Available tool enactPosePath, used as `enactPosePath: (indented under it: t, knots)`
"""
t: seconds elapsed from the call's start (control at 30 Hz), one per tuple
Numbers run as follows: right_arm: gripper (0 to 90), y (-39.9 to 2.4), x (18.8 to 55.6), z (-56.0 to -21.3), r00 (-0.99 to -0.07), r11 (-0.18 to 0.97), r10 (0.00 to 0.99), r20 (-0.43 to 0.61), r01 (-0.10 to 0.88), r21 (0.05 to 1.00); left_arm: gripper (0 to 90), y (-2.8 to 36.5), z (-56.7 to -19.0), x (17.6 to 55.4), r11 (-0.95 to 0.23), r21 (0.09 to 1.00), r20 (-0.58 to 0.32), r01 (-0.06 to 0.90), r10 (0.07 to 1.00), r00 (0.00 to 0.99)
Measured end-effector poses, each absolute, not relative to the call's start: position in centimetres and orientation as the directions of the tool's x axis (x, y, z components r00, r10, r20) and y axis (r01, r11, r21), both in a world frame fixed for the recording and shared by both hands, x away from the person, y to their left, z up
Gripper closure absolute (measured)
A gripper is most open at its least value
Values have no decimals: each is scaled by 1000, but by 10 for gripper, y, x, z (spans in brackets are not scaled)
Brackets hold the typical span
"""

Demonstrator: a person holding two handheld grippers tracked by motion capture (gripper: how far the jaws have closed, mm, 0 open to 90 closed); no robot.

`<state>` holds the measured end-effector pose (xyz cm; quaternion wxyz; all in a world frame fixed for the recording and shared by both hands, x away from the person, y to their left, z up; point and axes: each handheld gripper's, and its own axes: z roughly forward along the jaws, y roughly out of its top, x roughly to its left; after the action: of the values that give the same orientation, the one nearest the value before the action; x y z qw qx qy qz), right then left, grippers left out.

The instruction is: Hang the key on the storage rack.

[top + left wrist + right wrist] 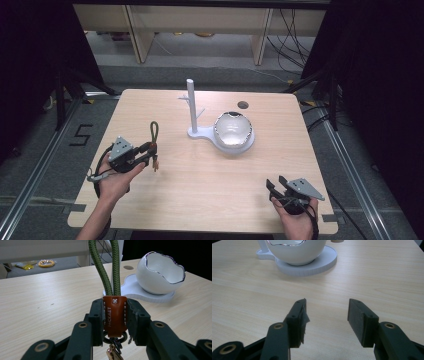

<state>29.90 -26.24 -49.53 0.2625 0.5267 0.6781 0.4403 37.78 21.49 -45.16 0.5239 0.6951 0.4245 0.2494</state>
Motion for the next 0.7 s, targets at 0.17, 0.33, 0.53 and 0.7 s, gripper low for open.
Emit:
enactPosePath:
  t: [0.17,0.33,0.53,0.7]
  knots:
    - [504,-263,298,-494,-285,58,954,96,487,871,674,213,-451,382,-89,940,-101,330,851,515]
    - [504,-263,298,-495,-279,55,956,93,480,875,674,212,-450,384,-86,940,-104,329,849,518]
    - [497,-264,298,-494,-270,59,959,85,486,872,674,210,-448,387,-84,943,-101,321,849,519]
    - [496,-264,298,-494,-272,58,958,87,483,874,674,207,-445,391,-85,946,-97,312,846,524]
